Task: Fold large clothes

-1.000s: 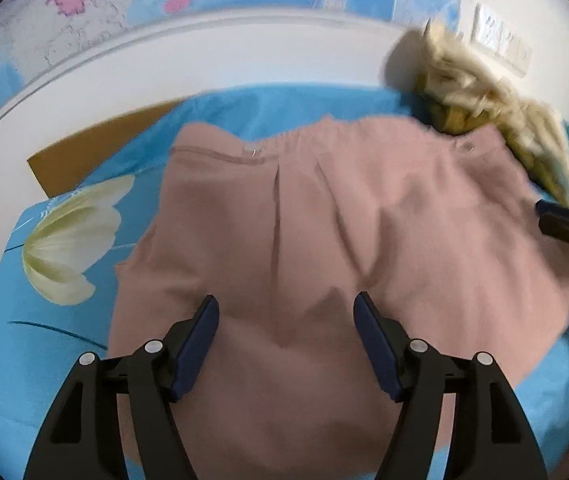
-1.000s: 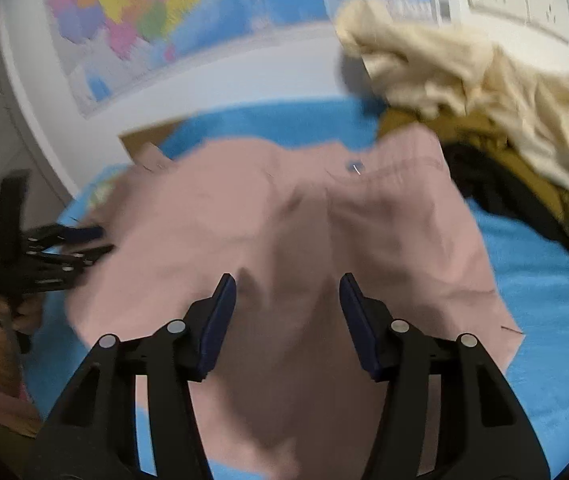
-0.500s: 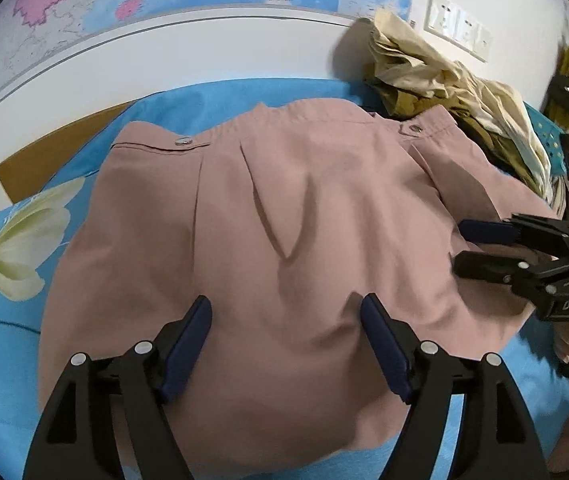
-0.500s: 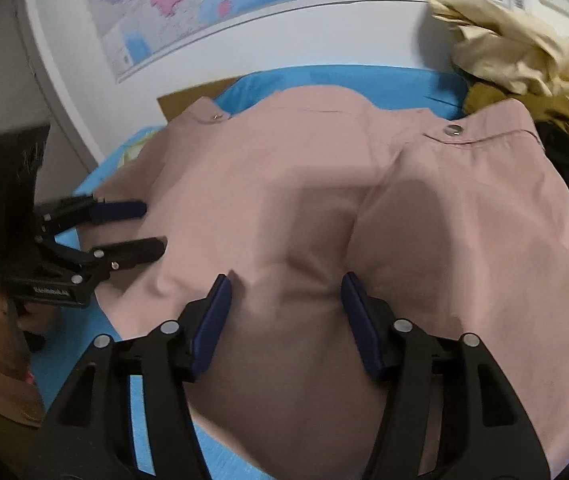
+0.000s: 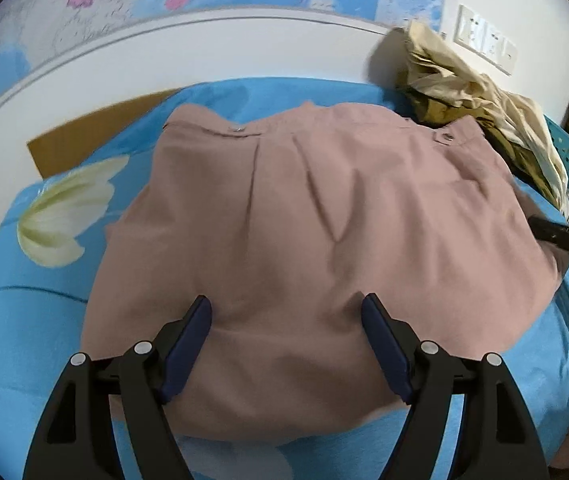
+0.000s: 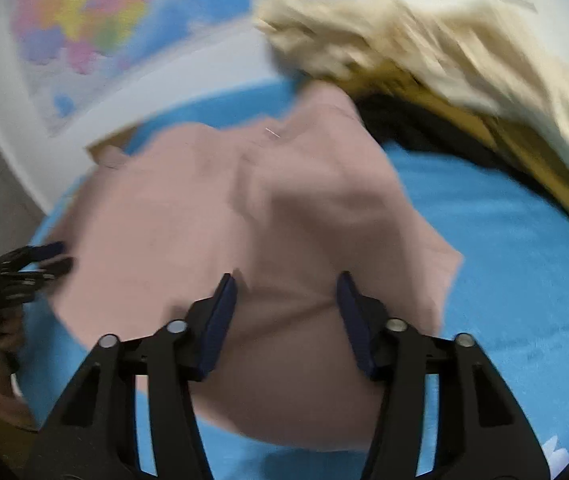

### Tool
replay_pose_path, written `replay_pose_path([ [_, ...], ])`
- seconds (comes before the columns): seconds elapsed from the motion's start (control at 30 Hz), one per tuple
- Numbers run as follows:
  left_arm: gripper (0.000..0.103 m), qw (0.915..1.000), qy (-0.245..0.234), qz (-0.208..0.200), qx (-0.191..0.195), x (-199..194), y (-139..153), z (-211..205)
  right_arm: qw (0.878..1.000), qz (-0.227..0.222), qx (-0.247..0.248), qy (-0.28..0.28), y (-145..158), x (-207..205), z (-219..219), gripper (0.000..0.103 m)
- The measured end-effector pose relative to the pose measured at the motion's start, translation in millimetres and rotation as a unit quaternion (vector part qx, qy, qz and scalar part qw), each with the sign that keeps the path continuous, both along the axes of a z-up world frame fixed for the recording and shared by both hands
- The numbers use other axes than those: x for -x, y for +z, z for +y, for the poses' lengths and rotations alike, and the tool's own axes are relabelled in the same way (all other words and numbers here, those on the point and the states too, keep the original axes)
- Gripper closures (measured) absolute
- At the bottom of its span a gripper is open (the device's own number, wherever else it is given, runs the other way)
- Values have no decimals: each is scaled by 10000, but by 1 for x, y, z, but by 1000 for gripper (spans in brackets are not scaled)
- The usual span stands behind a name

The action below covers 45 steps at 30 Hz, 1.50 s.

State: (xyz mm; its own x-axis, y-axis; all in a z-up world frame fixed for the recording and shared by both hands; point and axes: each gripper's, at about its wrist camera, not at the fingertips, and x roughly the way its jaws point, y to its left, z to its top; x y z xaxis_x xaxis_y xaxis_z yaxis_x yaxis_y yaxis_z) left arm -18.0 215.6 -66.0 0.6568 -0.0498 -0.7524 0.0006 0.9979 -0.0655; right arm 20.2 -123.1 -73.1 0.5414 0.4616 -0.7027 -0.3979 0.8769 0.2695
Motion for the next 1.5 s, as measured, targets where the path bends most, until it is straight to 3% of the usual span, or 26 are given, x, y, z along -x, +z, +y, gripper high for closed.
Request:
replay_pose_path([
  [0.3, 29, 9985, 231, -316, 377, 33, 19, 39, 9993, -277, -248, 20, 21, 24, -22, 54],
  [0.37, 30, 9987, 276, -249, 344, 36, 14, 44, 9997, -215, 39, -112, 13, 21, -28, 55],
  [0.47, 31, 9986, 411, 8, 321, 30, -2, 48, 9997, 77, -69, -218, 0, 6, -34, 60],
  [0.6, 31, 9980, 509, -6, 374, 29, -3, 50, 9991, -349, 134, -209, 22, 17, -21, 52],
  [0.7, 31, 9980, 515, -141, 345, 35, 4, 51, 9970, -749, 31, 210, 43, 35, -4, 47],
  [0.83, 30, 9970, 634, -216, 392, 42, 9, 55, 9854, -1146, 207, 1246, 60, 60, 50, 38],
  [0.9, 30, 9968, 702, -185, 333, 46, 8, 54, 9746, -1209, 389, 1843, 56, 71, 84, 37],
  [1.1, 30, 9971, 689, -127, 292, 48, 2, 51, 9501, -1230, 836, 2742, 36, 91, 145, 34],
  [1.5, 30, 9966, 715, 48, 396, 42, -12, 51, 9467, -1225, 1165, 2740, 16, 93, 162, 33],
])
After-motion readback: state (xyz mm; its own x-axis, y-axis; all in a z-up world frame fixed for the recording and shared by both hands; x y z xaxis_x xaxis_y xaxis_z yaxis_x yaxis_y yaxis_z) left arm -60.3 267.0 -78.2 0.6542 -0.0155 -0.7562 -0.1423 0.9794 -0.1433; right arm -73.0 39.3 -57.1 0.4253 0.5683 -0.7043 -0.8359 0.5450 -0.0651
